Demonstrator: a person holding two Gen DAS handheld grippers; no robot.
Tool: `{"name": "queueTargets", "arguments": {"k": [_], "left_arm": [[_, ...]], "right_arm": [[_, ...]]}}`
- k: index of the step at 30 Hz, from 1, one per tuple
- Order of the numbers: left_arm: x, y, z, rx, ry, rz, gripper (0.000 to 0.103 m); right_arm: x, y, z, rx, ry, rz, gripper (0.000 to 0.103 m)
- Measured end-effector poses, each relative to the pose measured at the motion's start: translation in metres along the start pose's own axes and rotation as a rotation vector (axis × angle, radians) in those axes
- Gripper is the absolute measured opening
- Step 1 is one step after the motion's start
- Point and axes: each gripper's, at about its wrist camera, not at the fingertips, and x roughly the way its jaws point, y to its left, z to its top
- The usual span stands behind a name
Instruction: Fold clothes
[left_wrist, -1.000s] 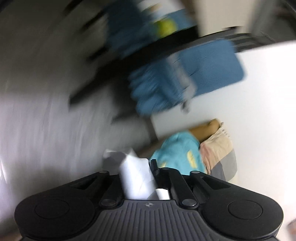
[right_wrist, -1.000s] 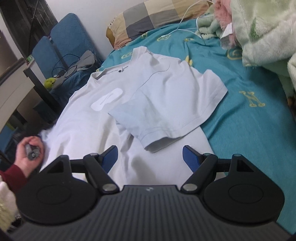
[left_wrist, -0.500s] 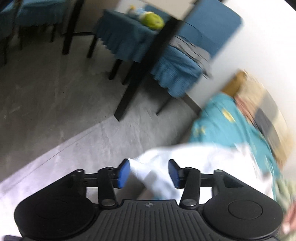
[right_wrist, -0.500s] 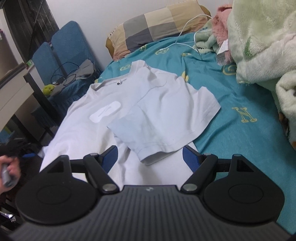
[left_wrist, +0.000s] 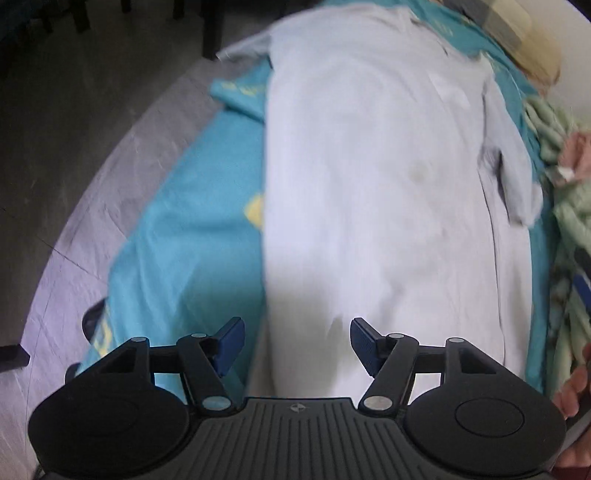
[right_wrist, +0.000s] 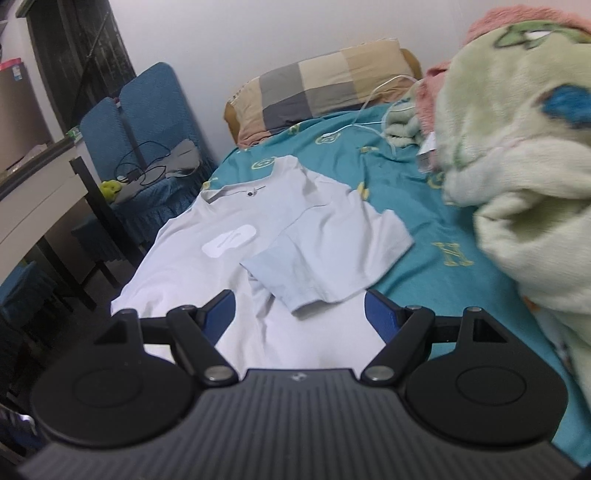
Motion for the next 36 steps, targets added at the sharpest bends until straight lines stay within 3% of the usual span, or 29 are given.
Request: {"name": "queueTargets", "arguments": {"k": [8, 12, 15, 17, 20, 27, 32, 36], "left_arm": [[0.019, -0.033, -0.042, 0.138, 0.050, 0.105, 0.060], [0.020, -0.038, -0.050, 0.170, 0.064, 0.130, 0.035], [0.014, -0.042, -0.051, 0.201, 0.061, 0.151, 0.010], [0.005, -0.042, -0.050, 0.211, 0.053, 0.160, 0.006], [-0.011, -0.038, -0.045, 0.230, 0.041, 0.192, 0.006], [-0.021, -0.005, -0.023, 0.194, 0.069, 0.358, 0.005], [-0.021, -0.002, -0.018, 0.173, 0.082, 0.368, 0.006], [-0.039, -0.014, -0.021, 0.229, 0.048, 0.368, 0.026]], "right_arm": [[-0.028, -0.003, -0.012, 0.008, -0.003, -0.045, 0.079], [-0.028, -0.001, -0.017, -0.009, -0.003, -0.059, 0.079], [-0.029, -0.003, -0.017, 0.003, -0.002, -0.058, 0.079], [-0.030, -0.005, -0.016, 0.013, -0.004, -0.051, 0.079], [-0.030, -0.007, -0.015, 0.028, -0.007, -0.042, 0.079], [-0.028, -0.008, -0.013, 0.045, -0.009, -0.023, 0.079], [-0.029, -0.009, -0.013, 0.048, -0.007, -0.018, 0.079], [-0.029, -0.010, -0.012, 0.053, -0.004, -0.020, 0.079]]}}
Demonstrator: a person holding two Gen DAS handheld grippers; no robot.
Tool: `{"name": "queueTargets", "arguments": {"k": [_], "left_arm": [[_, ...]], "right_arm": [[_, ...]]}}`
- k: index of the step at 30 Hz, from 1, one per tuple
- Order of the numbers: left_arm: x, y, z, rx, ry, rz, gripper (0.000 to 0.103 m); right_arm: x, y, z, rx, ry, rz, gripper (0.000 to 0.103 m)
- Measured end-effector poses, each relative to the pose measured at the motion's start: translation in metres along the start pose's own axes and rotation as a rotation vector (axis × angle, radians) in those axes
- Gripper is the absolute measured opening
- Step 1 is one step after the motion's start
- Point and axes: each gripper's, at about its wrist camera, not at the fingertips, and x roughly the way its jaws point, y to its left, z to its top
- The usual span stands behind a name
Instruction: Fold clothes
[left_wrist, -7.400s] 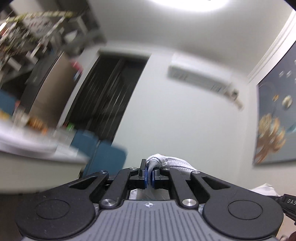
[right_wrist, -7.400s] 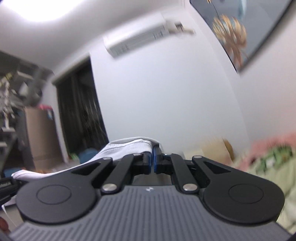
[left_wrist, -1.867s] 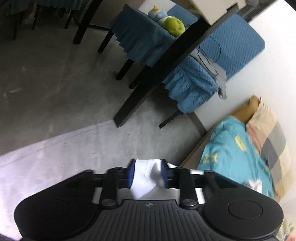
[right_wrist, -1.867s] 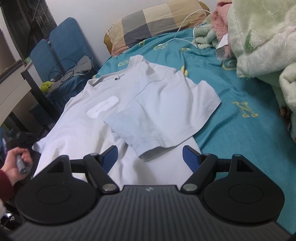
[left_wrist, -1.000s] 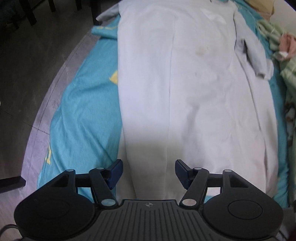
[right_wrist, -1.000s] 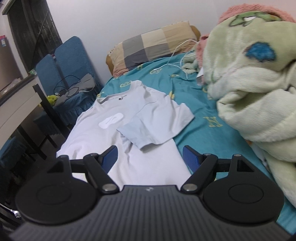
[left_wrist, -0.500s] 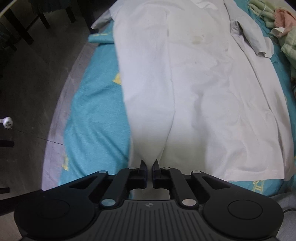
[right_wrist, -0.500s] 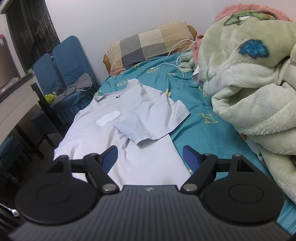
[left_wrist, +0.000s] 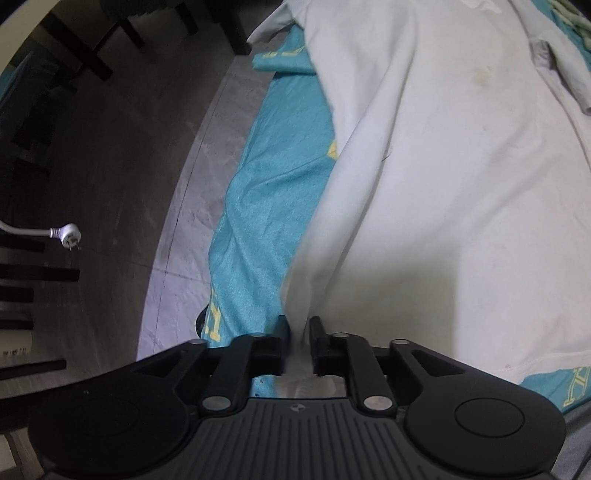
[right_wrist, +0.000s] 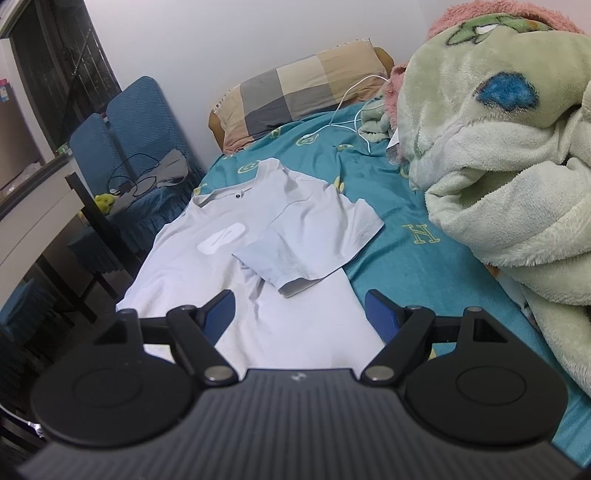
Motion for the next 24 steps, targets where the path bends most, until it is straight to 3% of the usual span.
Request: {"name": "queueTargets", "arguments": {"k": [4, 12, 16, 19, 24], "left_arm": [[-0.028, -0.003, -0.003, 0.031, -0.085, -0.009, 0.050], [-0.090, -0.033, 0.001, 0.054, -0.358, -0.050, 0.064], [-0.114, -0.052, 0.006, 0.053, -0.519, -0.083, 0.077], [-0.128, -0.066, 0.015, 0.055, -0.608, -0.113, 0.079], [-0.095, -0.104, 0.030, 0.072, -0.715, -0.156, 0.084]], "right_arm": [[0.001, 0.000, 0.001, 0.004, 0.004, 0.007, 0.079], [-0.002, 0.005, 0.003, -0.015, -0.018, 0.017, 0.079], [-0.004, 0.006, 0.004, -0.020, -0.032, 0.016, 0.079], [-0.006, 0.004, 0.005, -0.014, -0.046, 0.013, 0.079], [-0.007, 0.003, 0.006, -0.013, -0.067, 0.003, 0.079]]}}
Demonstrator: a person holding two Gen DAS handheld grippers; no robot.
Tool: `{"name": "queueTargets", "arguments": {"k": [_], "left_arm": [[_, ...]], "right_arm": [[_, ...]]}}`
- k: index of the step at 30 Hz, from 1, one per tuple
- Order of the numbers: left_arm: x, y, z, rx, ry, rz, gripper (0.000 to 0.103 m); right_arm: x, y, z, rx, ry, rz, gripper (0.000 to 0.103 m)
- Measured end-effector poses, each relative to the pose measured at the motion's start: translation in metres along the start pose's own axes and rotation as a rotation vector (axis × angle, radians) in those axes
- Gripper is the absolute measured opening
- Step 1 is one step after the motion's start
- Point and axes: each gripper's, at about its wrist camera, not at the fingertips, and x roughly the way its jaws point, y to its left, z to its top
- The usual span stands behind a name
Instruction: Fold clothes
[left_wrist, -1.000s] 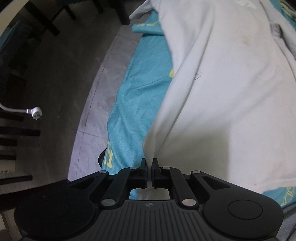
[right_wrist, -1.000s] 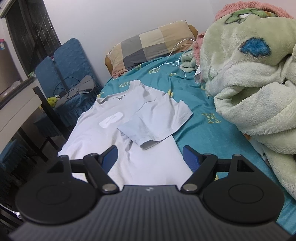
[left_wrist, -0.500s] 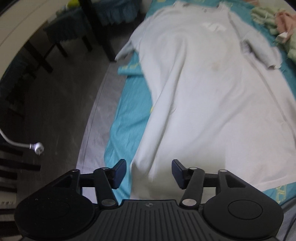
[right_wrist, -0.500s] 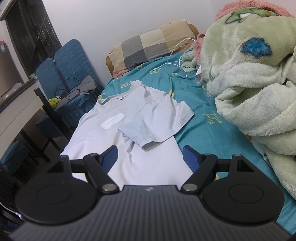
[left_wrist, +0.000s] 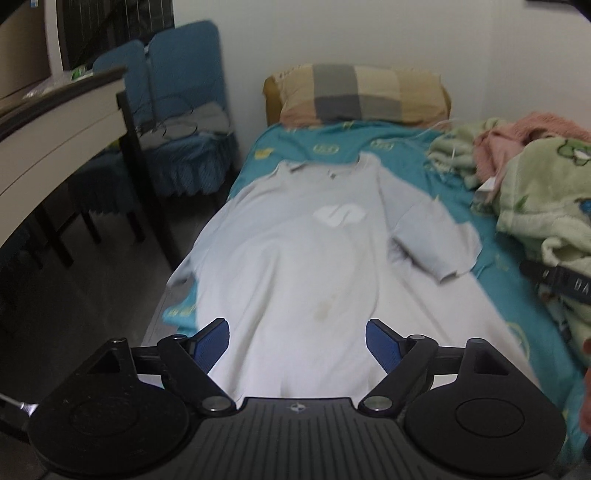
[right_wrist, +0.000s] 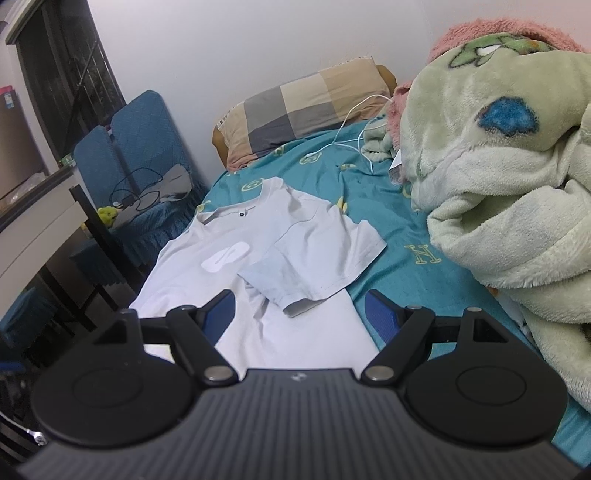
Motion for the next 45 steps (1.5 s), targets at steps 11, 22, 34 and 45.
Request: {"name": "queueTargets", "arguments": {"k": [11, 22, 34, 45], "left_arm": [[0.081, -0.024, -0.037, 0.035, -0.187, -0.024, 0.093], [0.081, -0.015, -0.058, -0.011, -0.191, -0.061, 0.102], [0.071, -0.007, -0.060, -0.053, -0.198, -0.073, 0.103], [0.072, -0.001, -0.057, -0.089, -0.191, -0.074, 0.103]], "right_arm": [[-0.003, 0.004, 0.001, -0.042, -0.067, -0.019, 0.079], [0.002, 0.012, -0.002, -0.074, -0.087, -0.014, 0.079], [0.000, 0.011, -0.004, -0.068, -0.093, -0.018, 0.079], [0.011, 0.010, -0.003, -0.061, -0.059, -0.028, 0.083]]}}
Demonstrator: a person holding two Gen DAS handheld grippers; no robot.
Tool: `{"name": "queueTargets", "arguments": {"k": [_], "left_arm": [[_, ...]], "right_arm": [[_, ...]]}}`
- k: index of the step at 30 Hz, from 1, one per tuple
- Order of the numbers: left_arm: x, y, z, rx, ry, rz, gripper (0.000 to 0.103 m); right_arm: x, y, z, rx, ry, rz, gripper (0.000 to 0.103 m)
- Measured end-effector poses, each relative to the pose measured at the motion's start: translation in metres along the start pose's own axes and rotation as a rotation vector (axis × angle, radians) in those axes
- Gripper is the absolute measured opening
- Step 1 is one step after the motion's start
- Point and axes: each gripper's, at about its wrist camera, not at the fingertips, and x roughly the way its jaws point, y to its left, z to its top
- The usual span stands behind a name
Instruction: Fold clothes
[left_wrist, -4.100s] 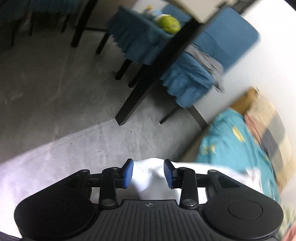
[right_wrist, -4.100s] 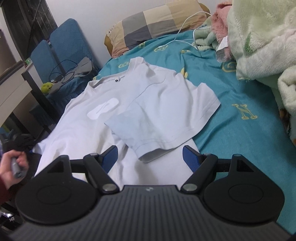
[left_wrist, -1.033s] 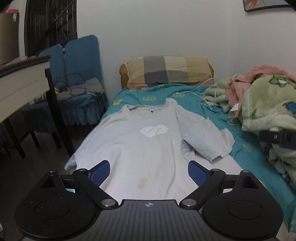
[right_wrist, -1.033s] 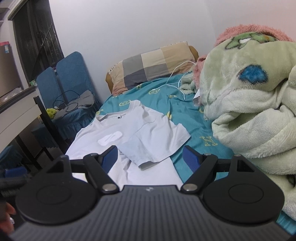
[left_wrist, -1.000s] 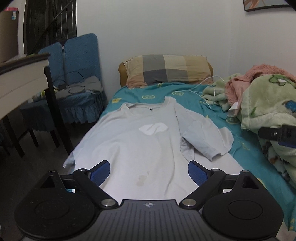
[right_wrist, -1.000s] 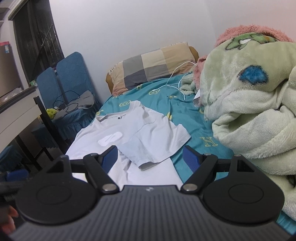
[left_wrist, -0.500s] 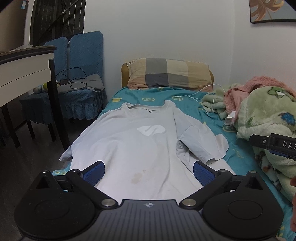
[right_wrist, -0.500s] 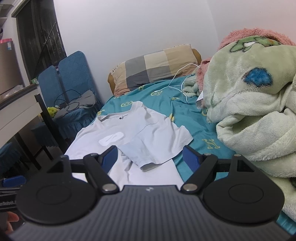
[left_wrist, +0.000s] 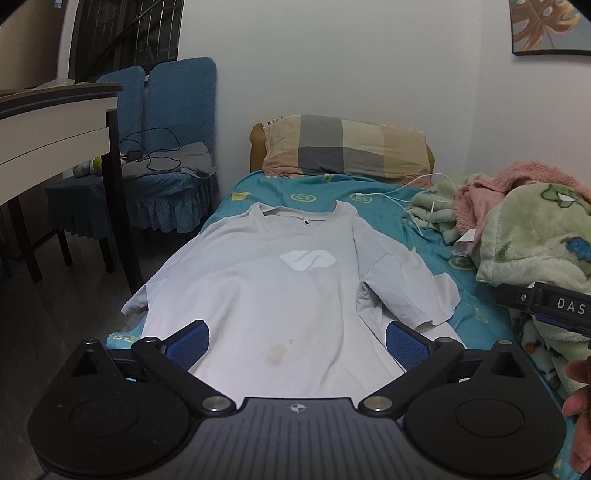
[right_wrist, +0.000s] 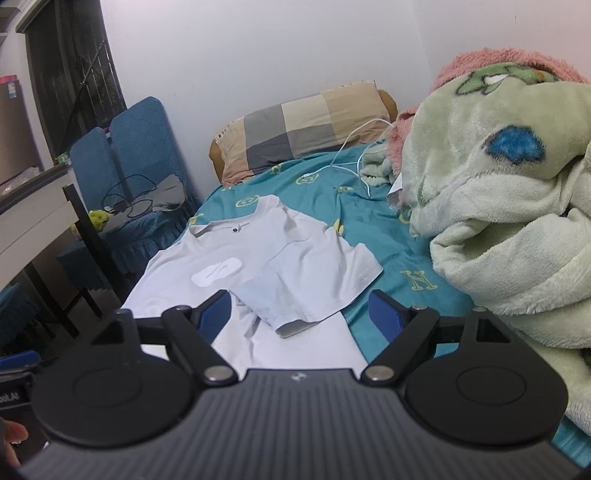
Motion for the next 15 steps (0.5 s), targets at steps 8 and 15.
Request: {"name": "queueTargets", "arguments": {"k": [8, 15], "left_arm": [[0.003, 0.007, 0.004, -0.051, 0.011, 0.019, 0.103], [0.020, 0.024, 0.007, -0.156, 0.037, 0.029, 0.103]], "right_arm": [[0.009, 0.000, -0.002, 0.050, 0.027, 0.053, 0.083], [0.056, -0.031, 0.016, 0.259, 0.093, 0.087, 0.081]]}}
